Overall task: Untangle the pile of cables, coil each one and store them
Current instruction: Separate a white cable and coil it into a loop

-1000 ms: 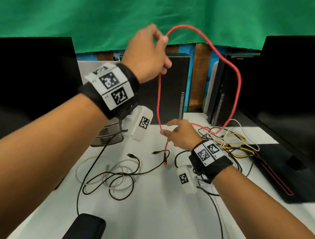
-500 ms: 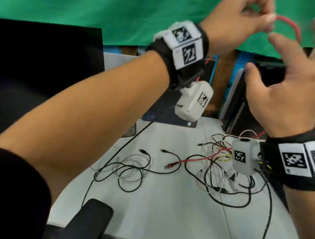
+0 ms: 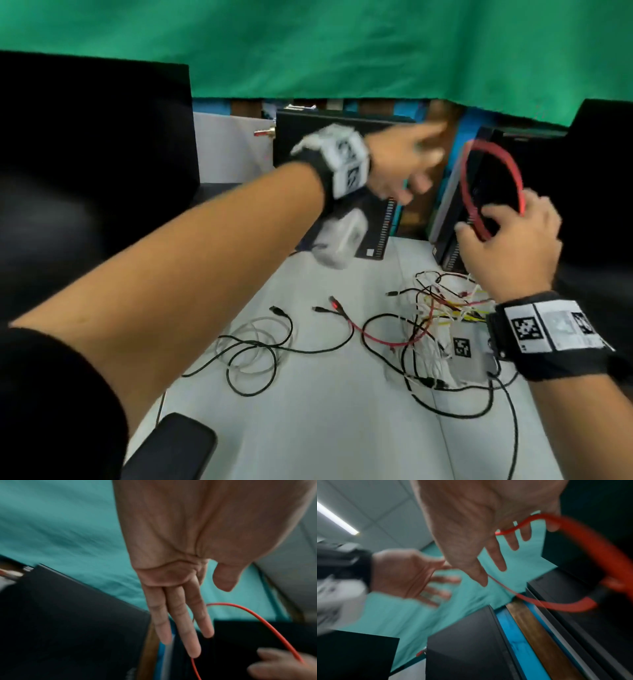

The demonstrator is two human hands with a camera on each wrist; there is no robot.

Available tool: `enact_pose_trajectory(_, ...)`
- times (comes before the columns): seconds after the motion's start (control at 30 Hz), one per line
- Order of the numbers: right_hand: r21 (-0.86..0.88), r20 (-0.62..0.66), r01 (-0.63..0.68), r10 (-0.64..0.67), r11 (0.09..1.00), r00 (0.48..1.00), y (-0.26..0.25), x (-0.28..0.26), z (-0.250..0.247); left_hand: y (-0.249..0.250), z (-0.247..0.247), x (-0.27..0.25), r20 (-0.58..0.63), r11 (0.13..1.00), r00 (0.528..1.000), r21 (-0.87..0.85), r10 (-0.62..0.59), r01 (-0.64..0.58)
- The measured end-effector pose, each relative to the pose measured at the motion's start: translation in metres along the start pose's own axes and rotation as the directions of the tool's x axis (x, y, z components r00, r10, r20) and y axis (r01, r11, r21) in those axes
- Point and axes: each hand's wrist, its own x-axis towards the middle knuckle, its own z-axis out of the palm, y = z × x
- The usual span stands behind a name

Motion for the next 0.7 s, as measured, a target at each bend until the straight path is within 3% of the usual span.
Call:
enact_pose_trajectory(0.03,-0.047,0.115,-0.047,0.052,0.998,0.992,0.006,-0.005,0.004,-0.022,0.004,-0.004,-0.011,0.990,0.994,0.095,-0.106,0.106)
enact_pose_trajectory(0.1,-0.152,0.291,-0.073,0.116,0.986,0.950,0.016,-0.016,0.014,-0.069,0.017,-0.031,0.047,0.958,0.986,0.248,-0.160,0.144)
enact_pose_trajectory(0.17,-0.190,0.390,-0.038,0.110,0.981,0.914,0.019,-0.028,0.023,-0.099,0.024,-0.056,0.128,0.886,0.960,0.430,-0.250,0.174)
enact_pose_trajectory(0.27,-0.077,0.502,0.038,0.006,0.996,0.865,0.001,-0.046,0.035,-0.148,0.040,-0.104,0.169,0.716,0.891,0.665,-0.422,0.213)
enact_pose_trajectory(0.33,0.017,0.594,0.071,-0.067,0.997,0.802,-0.020,-0.060,0.042,-0.168,0.053,-0.127,0.175,0.603,0.814,0.759,-0.553,0.246)
enact_pose_trajectory(0.43,0.126,0.686,0.104,-0.162,0.987,0.709,-0.048,-0.080,0.051,-0.189,0.064,-0.143,0.159,0.519,0.739,0.805,-0.655,0.287)
enact_pose_trajectory(0.57,0.237,0.733,0.135,-0.268,0.962,0.626,-0.071,-0.101,0.061,-0.191,0.053,-0.138,0.119,0.500,0.750,0.811,-0.650,0.304)
enact_pose_trajectory(0.63,0.303,0.747,0.100,-0.301,0.948,0.592,-0.079,-0.110,0.064,-0.179,0.037,-0.135,0.118,0.588,0.816,0.752,-0.566,0.298)
enact_pose_trajectory(0.7,0.385,0.749,0.009,-0.318,0.923,0.582,-0.087,-0.114,0.068,-0.163,0.020,-0.131,0.024,0.763,0.905,0.547,-0.425,0.344)
